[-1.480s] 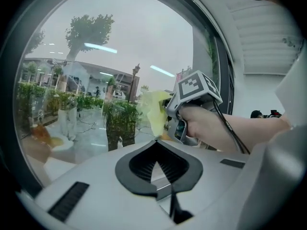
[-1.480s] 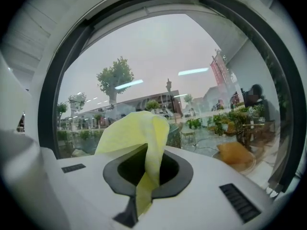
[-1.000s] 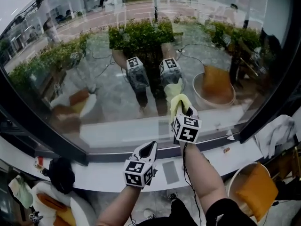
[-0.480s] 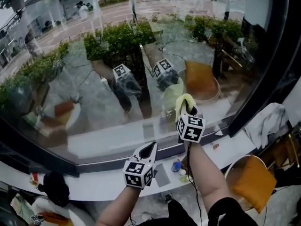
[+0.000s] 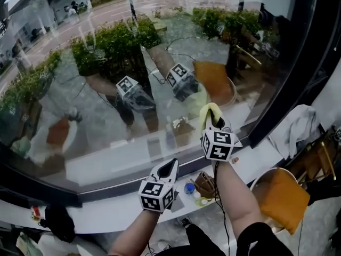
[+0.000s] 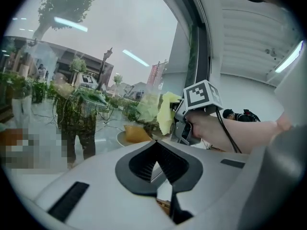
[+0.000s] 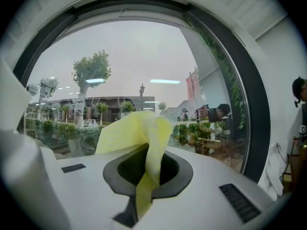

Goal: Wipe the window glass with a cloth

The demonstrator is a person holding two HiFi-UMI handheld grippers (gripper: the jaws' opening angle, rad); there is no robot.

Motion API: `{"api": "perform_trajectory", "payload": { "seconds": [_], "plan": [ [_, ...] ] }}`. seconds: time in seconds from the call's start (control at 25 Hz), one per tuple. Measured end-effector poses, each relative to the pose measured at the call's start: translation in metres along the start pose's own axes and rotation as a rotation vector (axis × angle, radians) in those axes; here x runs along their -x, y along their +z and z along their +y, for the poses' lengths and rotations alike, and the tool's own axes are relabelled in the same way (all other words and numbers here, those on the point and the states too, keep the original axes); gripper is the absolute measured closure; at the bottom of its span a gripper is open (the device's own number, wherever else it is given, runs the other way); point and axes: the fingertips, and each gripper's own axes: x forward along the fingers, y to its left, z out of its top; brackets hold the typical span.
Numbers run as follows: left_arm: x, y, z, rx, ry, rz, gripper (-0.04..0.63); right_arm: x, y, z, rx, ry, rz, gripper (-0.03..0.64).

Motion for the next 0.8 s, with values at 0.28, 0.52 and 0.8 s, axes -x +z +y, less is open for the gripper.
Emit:
{"api": "perform_trajectory", "payload": {
  "seconds": [0.28,0.52,0.8],
  "plan": [
    [-0.025,-0.003,-0.016,0.015,-0.035,0.006,0.589,-0.005,-0.012,-0.046,-0.061,-0.045,0.029,0.584],
    [-0.027,-0.004,-0.009,0.020,-0.042,0.011,0.589,-0.008,-0.014,-0.052,-0.047,-0.079,0.025,0.584],
    [-0.022,-0.002,0.000,0.022,-0.032,0.008,0.589,-0.010,-0.015,-0.055,-0.088,-0.092,0.020,0.584]
  ]
}}
